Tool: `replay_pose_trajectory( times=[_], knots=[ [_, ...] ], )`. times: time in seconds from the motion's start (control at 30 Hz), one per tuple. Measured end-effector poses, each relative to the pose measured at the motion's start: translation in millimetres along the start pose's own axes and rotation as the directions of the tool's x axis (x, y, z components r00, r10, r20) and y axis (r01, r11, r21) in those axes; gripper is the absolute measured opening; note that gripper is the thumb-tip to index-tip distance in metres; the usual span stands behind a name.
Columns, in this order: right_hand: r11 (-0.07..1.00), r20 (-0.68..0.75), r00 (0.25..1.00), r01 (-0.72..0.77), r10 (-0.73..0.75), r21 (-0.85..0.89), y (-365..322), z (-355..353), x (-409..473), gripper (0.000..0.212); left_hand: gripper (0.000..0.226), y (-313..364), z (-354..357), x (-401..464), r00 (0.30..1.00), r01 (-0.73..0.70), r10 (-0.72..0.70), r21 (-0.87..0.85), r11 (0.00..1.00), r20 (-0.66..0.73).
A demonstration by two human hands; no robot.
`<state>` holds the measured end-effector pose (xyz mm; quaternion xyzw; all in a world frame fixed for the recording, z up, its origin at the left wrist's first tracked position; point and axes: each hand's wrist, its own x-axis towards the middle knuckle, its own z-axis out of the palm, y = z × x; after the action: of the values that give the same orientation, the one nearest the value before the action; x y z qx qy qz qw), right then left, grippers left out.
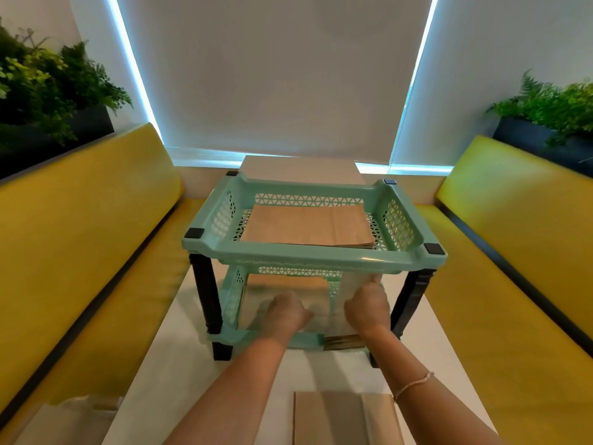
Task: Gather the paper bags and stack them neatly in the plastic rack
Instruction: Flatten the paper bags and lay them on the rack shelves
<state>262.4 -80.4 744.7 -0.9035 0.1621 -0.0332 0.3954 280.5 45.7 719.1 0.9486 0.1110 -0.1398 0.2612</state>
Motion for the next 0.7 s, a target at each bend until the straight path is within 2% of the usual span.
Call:
replay_pose_trajectory(
  times=[0.1,0.17,0.37,0.47,0.53,0.7],
  knots=[
    [1.000,0.008,1.000,-0.022,0.022,0.006,3,0,9,0.059,0.062,14,12,10,0.998,0.038,-0.045,0.180,0.983,0.037],
    [0.999,0.026,0.999,-0.022,0.023,-0.039,5,0,14,0.058,0.067,22,17,11,0.997,0.077,-0.078,0.272,0.959,-0.005],
    [0.998,0.033,0.998,-0.056,0.057,-0.031,10,1,23,0.051,0.095,28,18,17,0.975,0.218,-0.221,0.164,0.962,0.000],
    [0.996,0.040,0.997,-0.063,0.065,-0.056,10,2,25,0.052,0.093,24,17,22,0.970,0.243,-0.244,0.042,0.969,0.024],
    [0.996,0.043,0.996,-0.070,0.073,-0.062,9,2,25,0.051,0.091,20,16,22,0.975,0.219,-0.220,0.035,0.975,0.021],
    [0.997,0.035,0.997,-0.062,0.064,-0.039,6,4,23,0.043,0.061,10,15,27,0.990,0.107,-0.121,-0.177,0.978,-0.067]
  ],
)
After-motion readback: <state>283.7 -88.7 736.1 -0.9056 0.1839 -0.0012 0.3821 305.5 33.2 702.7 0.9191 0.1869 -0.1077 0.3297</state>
